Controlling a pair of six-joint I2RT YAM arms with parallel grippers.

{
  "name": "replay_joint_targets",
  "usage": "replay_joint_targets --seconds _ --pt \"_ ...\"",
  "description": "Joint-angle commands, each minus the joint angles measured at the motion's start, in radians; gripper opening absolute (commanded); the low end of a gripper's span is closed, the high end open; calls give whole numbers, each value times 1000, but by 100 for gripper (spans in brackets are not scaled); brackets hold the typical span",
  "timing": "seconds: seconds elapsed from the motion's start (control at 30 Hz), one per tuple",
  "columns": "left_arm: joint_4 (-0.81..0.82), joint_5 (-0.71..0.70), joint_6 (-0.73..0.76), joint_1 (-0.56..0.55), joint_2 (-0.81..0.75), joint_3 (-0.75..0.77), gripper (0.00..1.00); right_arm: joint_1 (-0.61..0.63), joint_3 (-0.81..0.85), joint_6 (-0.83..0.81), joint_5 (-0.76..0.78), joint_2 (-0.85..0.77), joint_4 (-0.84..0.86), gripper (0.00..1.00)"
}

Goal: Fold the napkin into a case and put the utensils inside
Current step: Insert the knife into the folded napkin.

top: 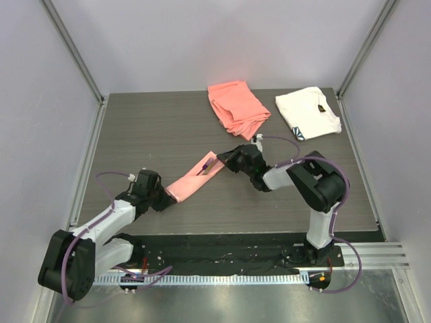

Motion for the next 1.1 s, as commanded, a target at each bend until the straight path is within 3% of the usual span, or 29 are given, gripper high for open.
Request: replay_joint_targets --seconds 0.0,0.47,1.07 --pt "56 5 -17 5 -14 -5 0 18 -44 39 34 2 201 1" --pt "97 7 -34 5 -1 -19 0 77 -141 105 91 94 471 1" --pt "106 1 -40 5 -12 -25 0 153 -145 108 119 142 488 7"
